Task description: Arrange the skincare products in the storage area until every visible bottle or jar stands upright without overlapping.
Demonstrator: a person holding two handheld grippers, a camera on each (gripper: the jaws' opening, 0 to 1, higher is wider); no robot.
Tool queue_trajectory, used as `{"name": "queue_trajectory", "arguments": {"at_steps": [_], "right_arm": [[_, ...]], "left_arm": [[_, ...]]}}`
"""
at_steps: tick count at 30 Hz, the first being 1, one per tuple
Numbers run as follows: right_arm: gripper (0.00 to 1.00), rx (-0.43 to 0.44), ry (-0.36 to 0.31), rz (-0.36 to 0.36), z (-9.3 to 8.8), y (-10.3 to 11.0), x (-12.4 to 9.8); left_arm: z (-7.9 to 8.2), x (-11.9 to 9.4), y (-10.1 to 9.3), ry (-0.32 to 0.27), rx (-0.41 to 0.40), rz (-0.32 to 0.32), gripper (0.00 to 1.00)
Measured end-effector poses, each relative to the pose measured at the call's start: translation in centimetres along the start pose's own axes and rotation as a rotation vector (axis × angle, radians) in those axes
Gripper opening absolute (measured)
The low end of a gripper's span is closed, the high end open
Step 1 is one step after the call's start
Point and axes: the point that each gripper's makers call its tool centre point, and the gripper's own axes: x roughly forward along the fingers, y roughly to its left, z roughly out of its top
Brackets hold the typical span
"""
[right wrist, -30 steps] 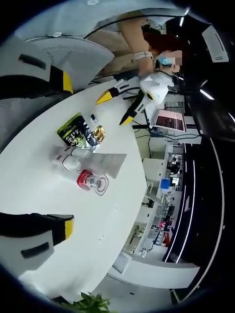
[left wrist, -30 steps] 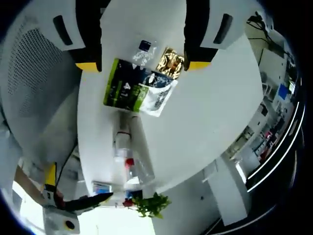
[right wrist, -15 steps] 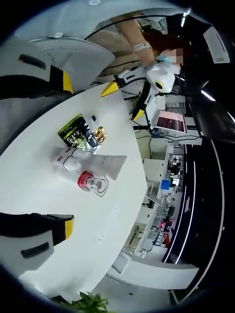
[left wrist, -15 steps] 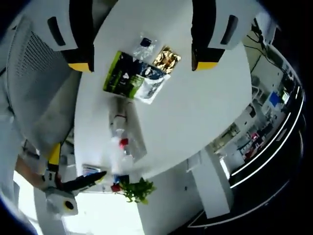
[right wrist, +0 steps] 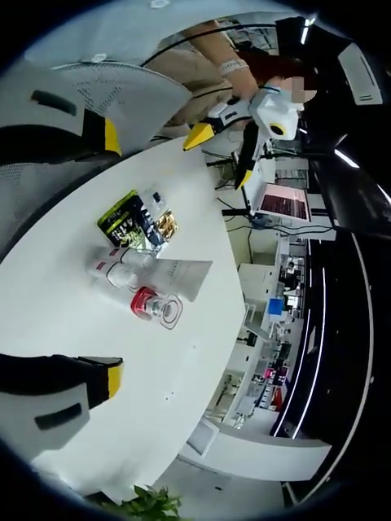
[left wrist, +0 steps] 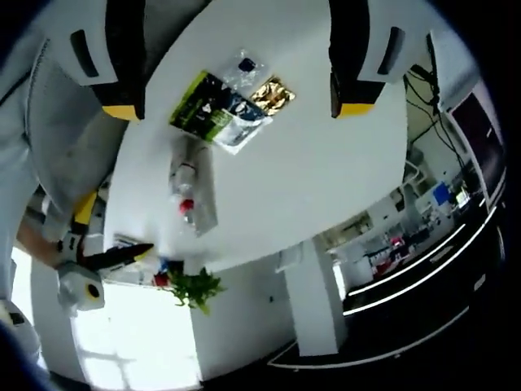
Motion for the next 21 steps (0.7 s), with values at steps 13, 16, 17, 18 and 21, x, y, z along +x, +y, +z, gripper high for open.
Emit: {"name": "queue_trajectory", "arguments": {"at_steps": [13,16,17,18,21], "right_arm": [[1.0,0.012,0.009,-0.011,-0.5,-0.1,-0.2],[1.0,0.015,0.013,-0.01,-0.6,0.0,-0.2],[1.0,0.015,0.014,-0.012,-0.6,0.0,-0.2],[1.0,0.016,0.014,-0.013,-0.7,0.0,-0.2],[1.0,0.017,0.016,-0.012,-0.7,0.0,-0.2]], "left_arm": [[-0.4,-1.2,-0.1,-0.054,-0.11,0.047,0.97],[-0.6,-1.3,0.0,-0.051,-0.121,0.055,0.97],[-0.6,-1.3,-0.1,-0.05,-0.121,0.055,0.97],[-0.7,-1.3,-0.1,-0.05,-0.123,0.054,0.97],[-0.8,-1.4,0.1,-0.046,-0.127,0.06,0.97]]}}
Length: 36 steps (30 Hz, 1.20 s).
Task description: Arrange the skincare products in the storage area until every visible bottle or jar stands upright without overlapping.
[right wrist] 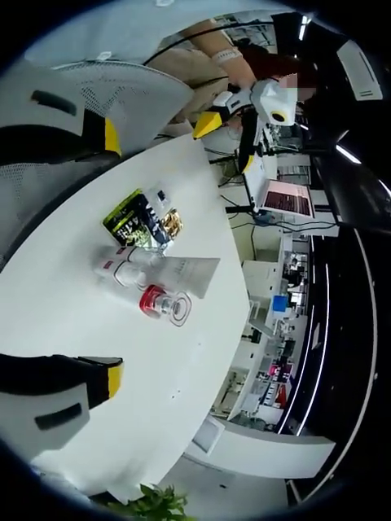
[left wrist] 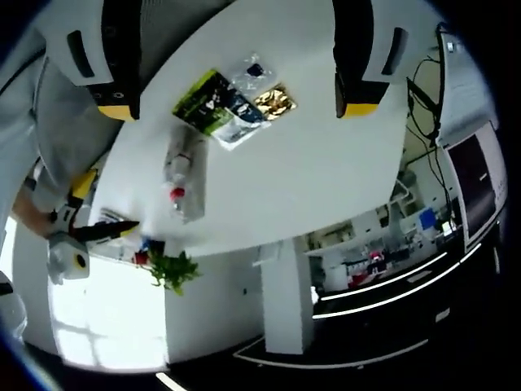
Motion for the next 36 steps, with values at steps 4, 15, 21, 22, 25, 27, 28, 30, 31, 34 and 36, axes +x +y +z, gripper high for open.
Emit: {"name": "queue_trajectory", "arguments": {"at_steps": [4,15,21,22,25,27,28,30,31,34,36], "right_arm": [[1.0,0.0,-0.002,0.0,0.06,0.03,0.0],[1.0,-0.005,-0.003,0.004,0.24,0.11,0.06],[1.0,-0.01,-0.001,0.009,0.24,0.23,0.09],[1.0,-0.01,-0.003,0.008,0.3,0.21,0.08],[1.0,-0.01,-0.004,0.009,0.36,0.24,0.07],[1.0,-0.014,0.0,0.01,0.31,0.25,0.08],[1.0,-0.014,-0.001,0.011,0.35,0.29,0.09],[1.0,-0.015,-0.002,0.011,0.37,0.34,0.09],[1.0,-0.014,-0.001,0.013,0.35,0.37,0.1],[1.0,-0.015,0.001,0.012,0.33,0.39,0.13],[1.0,-0.015,-0.001,0.012,0.38,0.41,0.14]], "left_arm": [[-0.09,-0.03,0.02,0.006,0.007,0.002,0.97],[0.17,0.07,0.24,0.004,0.011,0.011,0.97],[0.0,0.08,0.04,0.015,0.012,0.007,0.97],[0.02,0.07,0.08,0.013,0.013,0.01,0.97],[0.06,0.06,-0.07,0.012,0.01,0.006,0.97],[0.0,0.07,-0.13,0.016,0.014,0.004,0.97],[0.01,0.08,-0.15,0.016,0.014,0.005,0.97],[0.04,0.1,-0.21,0.013,0.012,0.003,0.97],[0.04,0.1,-0.21,0.013,0.011,0.003,0.97],[0.09,0.1,-0.17,0.009,0.011,0.006,0.97],[0.06,0.1,-0.2,0.01,0.009,0.004,0.97]]}}
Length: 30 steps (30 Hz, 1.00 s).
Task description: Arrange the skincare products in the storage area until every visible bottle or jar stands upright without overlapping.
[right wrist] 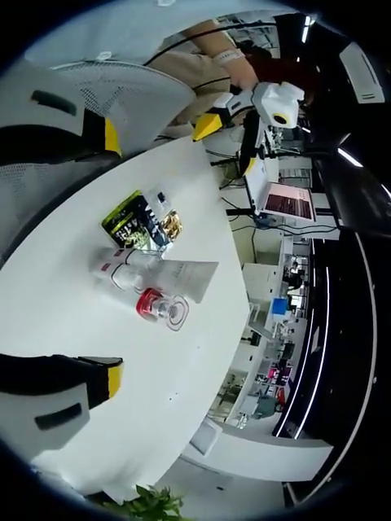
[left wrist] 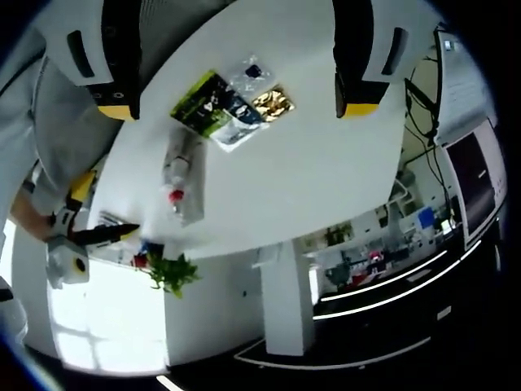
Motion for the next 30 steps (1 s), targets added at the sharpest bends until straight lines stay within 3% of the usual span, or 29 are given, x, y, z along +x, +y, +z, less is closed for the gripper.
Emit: {"name": "queue_trajectory", "arguments": {"at_steps": [19,23,30], "right_arm": [[1.0,-0.002,-0.002,0.001,0.03,-0.06,0.03],[1.0,0.021,-0.007,-0.007,-0.24,-0.58,-0.14],[1.0,0.004,0.011,-0.001,-0.22,-0.84,0.16]], "left_arm": [[-0.21,-0.05,0.23,-0.005,-0.017,0.012,0.97],[-0.51,0.35,0.11,0.022,-0.015,0.007,0.97],[0.02,0.01,0.38,-0.012,-0.029,0.024,0.97]]}}
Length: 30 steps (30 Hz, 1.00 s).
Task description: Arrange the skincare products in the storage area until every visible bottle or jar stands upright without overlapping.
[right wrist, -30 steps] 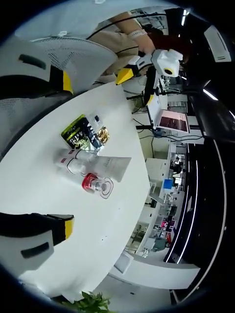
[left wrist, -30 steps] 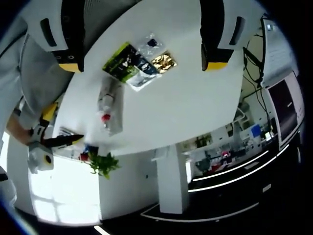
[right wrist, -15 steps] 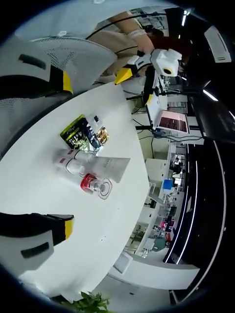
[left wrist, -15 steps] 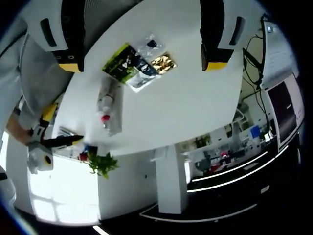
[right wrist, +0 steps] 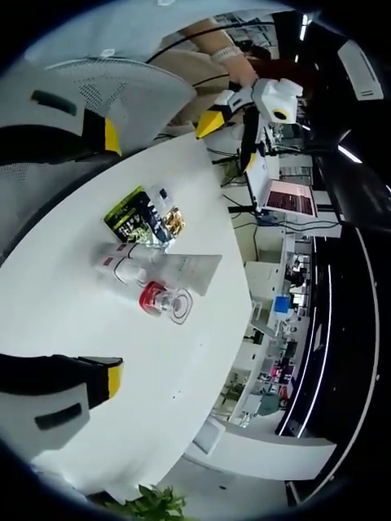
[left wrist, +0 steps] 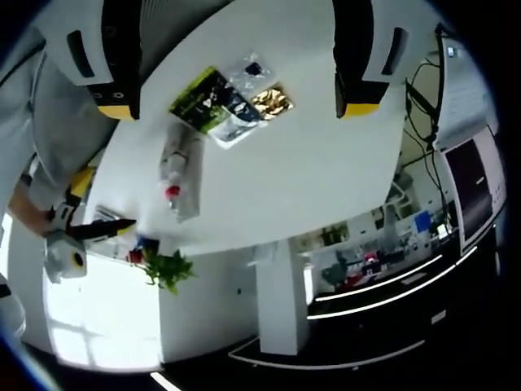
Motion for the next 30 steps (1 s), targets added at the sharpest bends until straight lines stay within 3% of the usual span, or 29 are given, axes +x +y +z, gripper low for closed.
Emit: {"name": "queue_trajectory", "arguments": {"at_steps": [30], "right_arm": [[1.0,-0.015,-0.001,0.02,0.34,0.64,0.35]], "left_arm": [[-0.17,0.11,-0.48,0.006,0.009,-0.013,0.97]]}}
